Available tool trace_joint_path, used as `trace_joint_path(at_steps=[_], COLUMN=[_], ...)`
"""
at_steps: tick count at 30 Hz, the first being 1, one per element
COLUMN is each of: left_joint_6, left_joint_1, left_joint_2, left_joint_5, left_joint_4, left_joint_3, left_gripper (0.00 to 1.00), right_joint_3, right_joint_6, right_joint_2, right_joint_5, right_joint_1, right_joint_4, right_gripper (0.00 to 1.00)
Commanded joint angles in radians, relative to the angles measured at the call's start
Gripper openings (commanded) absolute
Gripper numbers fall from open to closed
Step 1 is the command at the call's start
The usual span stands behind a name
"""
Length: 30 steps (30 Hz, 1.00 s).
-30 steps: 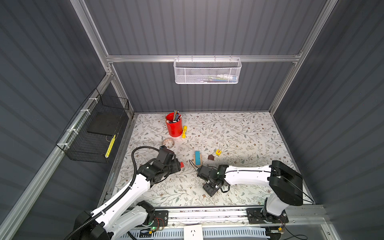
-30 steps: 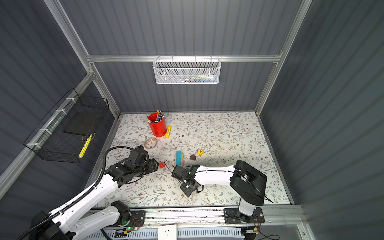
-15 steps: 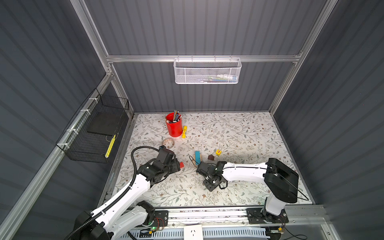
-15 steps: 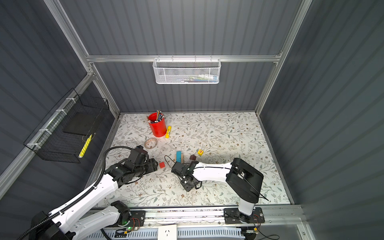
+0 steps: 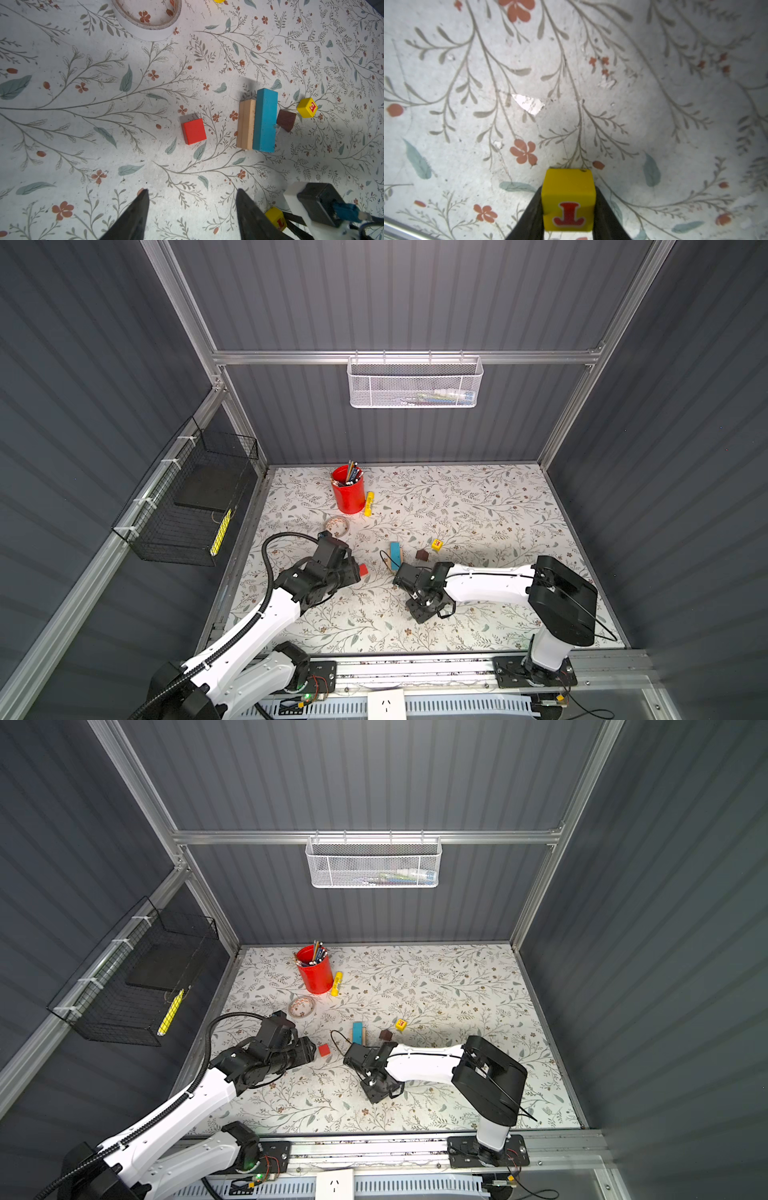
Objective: Build the wood block tower
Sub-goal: 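Lift the yellow L cube and carry it over the teal bar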
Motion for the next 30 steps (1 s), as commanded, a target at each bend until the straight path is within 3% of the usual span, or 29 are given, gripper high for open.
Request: trace_joint_path(at_steps=[1, 9, 15, 30], left_joint_6=[0.006, 0.010, 0.027, 0.115], left_joint_1=[-0.004, -0.003, -0.004, 0.002], left_joint_2=[0.000, -0.011, -0.015, 0.054], left_joint_5=[-0.018, -0.031, -0.066, -0.077], left_joint_4=[-0.038, -0.043, -0.039, 0.051], left_joint_3=[0.014, 0.021, 0.048, 0.104], left_gripper=[0.67, 0.67, 0.67, 0.67], right_joint_3=[0.008, 0.036, 0.151, 0.467], right_joint_6=[0.021, 0.043, 0.121, 0.272], right_joint_2=[-0.012, -0.066, -0.082, 0.043], right_joint_5=[0.018, 0.057, 0.045, 0.047], right_joint_1=[-0.001, -0.011, -0.056, -0.159], right_joint_4=[-0.028, -0.079, -0.196, -0.305], right_gripper=[0.33, 0.27, 0.25, 0.27])
